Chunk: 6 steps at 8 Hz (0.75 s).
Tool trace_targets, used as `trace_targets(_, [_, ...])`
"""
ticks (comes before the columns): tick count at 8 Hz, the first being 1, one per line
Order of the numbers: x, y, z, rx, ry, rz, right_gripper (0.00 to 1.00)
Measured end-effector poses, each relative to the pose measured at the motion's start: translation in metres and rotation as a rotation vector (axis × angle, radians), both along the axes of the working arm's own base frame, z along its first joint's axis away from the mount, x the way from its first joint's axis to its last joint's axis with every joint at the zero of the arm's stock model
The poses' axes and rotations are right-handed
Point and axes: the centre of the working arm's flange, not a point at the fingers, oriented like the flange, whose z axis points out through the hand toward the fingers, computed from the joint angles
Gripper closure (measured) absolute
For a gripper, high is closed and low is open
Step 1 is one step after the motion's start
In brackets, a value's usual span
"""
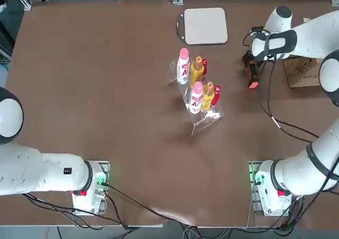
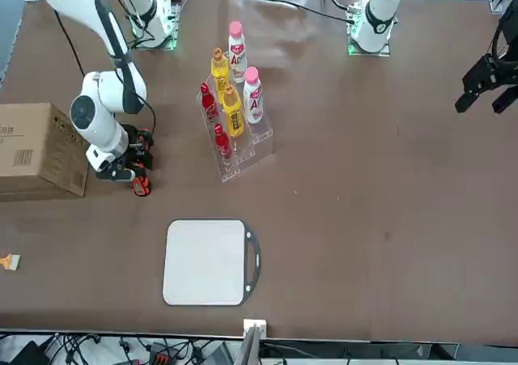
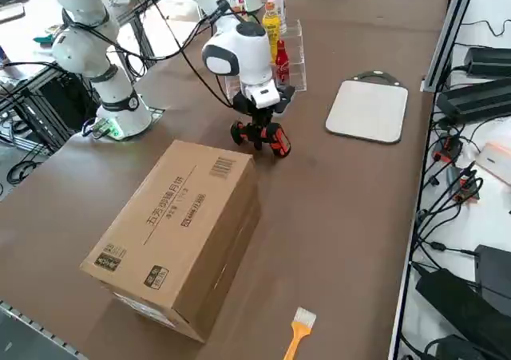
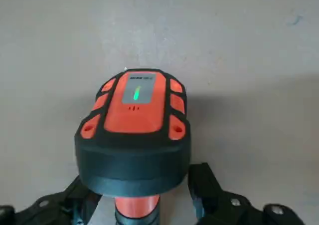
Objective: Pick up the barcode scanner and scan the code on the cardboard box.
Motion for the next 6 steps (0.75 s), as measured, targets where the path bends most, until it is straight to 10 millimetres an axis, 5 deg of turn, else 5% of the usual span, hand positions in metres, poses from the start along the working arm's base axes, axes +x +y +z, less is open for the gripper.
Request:
trace_targets(2, [-0.0008,0.0008,-0.0069,-0.003,0.004,0.004,0.03])
trace_targets(4, [-0.0005,0.0008,-0.0090,-0.003,0.003,0.005,0.23])
trace_targets(6, [0.0008,0.0024,-0.0077,-0.003,0.000,0.007,0.59])
